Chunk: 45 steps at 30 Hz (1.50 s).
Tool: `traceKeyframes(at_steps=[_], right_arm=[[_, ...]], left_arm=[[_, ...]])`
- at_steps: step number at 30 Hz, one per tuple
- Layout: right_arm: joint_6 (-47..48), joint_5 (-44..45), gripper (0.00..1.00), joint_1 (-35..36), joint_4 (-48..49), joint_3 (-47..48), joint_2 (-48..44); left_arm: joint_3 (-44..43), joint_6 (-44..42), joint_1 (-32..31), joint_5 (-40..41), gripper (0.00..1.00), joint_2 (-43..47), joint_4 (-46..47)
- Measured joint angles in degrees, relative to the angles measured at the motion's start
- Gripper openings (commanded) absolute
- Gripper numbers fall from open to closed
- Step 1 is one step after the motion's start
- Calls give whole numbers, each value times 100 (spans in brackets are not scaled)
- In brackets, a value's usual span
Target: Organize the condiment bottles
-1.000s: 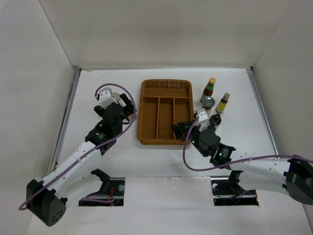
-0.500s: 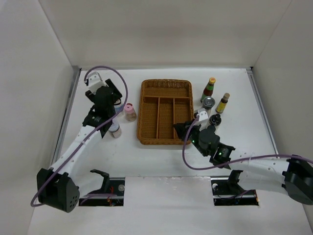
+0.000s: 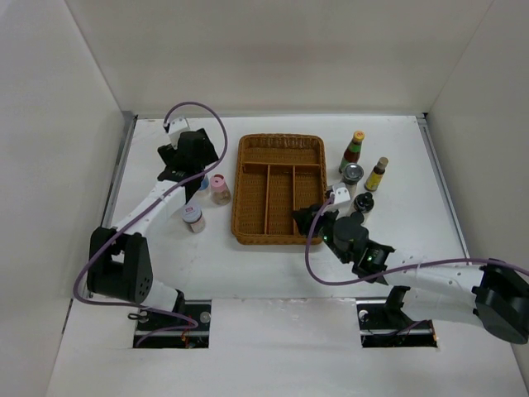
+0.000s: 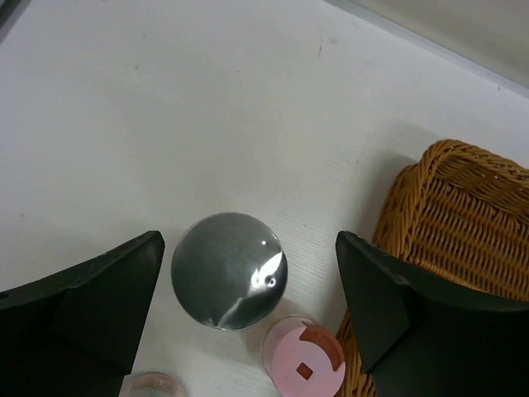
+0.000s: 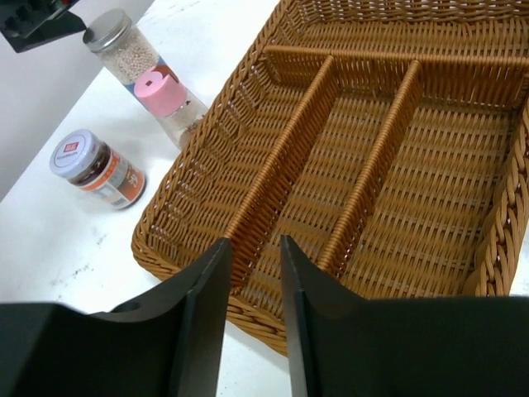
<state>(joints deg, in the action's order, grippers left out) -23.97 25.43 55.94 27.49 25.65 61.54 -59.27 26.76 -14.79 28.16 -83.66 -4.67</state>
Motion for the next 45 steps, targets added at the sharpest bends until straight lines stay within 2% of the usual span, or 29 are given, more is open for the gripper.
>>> traceKeyframes(at_steps=[4,11,14,17,20,24,27,30,32,39,45], right_arm=[[-2,2,42,-17,2,0,2],[-2,2,46,-55,2,0,87],[-4,2,47,-79,11,0,92],[-20,0,59,-111,9,0,118],[-7,-44,63,-131,4,31,321],[0,-380,58,-153,-201,365,1045],[50,-660,57,-144,-490,824,1709],[212,-754,63,-48,-772,1180,2098],[332,-807,63,61,-901,1320,2175],[428,-986,48,251,-1244,1814,2638],[162,-1032,44,267,-1399,1773,2743]], left_arm=[[7,-33,13,205,82,-2,37],[15,-81,31,192,58,-358,210],[15,-107,50,162,60,-509,232],[17,-109,50,153,54,-514,249],[48,-114,50,149,45,-514,310],[160,-125,50,160,32,-481,492],[232,-133,50,162,27,-437,579],[323,-129,50,157,25,-337,621],[398,-129,52,157,24,-227,592],[472,-129,90,160,23,271,535],[118,-144,87,122,22,334,514]])
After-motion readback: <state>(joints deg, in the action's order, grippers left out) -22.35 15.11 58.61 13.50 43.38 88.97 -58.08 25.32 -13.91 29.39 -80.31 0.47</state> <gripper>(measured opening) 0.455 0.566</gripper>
